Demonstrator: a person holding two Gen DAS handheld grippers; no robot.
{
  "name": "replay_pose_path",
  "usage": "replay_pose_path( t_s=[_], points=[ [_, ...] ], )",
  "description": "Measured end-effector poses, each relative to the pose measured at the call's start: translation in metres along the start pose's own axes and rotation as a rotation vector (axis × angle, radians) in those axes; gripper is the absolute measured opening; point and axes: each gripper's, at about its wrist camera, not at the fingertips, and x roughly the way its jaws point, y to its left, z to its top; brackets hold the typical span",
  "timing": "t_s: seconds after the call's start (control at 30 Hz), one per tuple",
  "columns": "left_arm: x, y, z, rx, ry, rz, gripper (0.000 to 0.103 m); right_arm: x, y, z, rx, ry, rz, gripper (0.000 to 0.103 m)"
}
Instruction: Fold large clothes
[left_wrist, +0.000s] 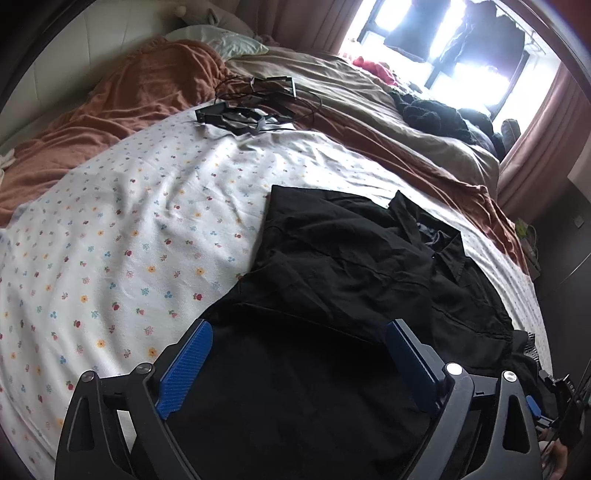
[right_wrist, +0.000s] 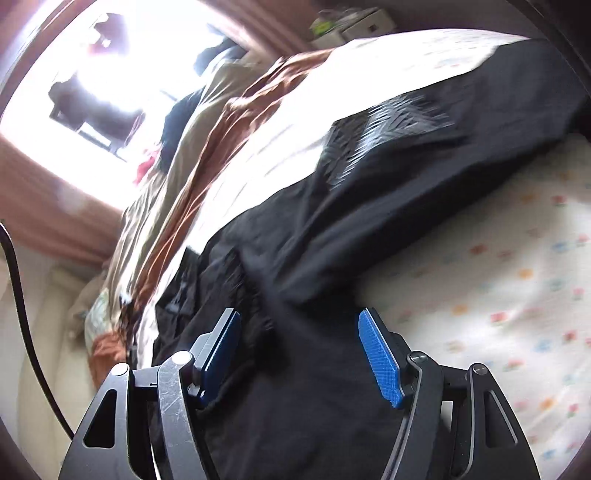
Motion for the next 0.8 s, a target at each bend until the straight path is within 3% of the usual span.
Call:
replay_pose_path(
  t_s=[0.27, 0.43, 0.6, 0.7, 0.73, 0.77, 0.8],
  points=[
    [-0.001, -0.023, -0.007, 0.036, 0.013, -0.042, 0.096, -0.03, -0.048, 0.027, 0.1, -0.099, -0.048, 0.067],
    [0.001, -0.03, -0.011, 0.05, 0.018, -0.053, 0.096, -0.057, -0.088, 0.039, 0.224, -0.23, -0.064, 0.067],
    [0.004, -0.031, -0.012, 0.048, 0.023, -0.062, 0.096, -0.062, -0.114, 0.055, 0.275, -0.292, -0.068, 0.066],
    [0.004, -0.031, -0.012, 0.043, 0.02, -0.065, 0.096, -0.055, -0.126, 0.064, 0.292, -0.291, -0.053, 0.05],
    [0.004, -0.03, -0.011, 0.039, 0.02, -0.067, 0.096, -0.053, -0.126, 0.063, 0.293, -0.288, -0.047, 0.033],
    [0.005, -0.03, -0.011, 0.036, 0.019, -0.066, 0.096, -0.051, -0.127, 0.062, 0.293, -0.284, -0.027, 0.009],
    [0.005, -0.029, -0.01, 0.032, 0.018, -0.065, 0.096, -0.052, -0.125, 0.062, 0.288, -0.292, 0.002, 0.007]
  ],
)
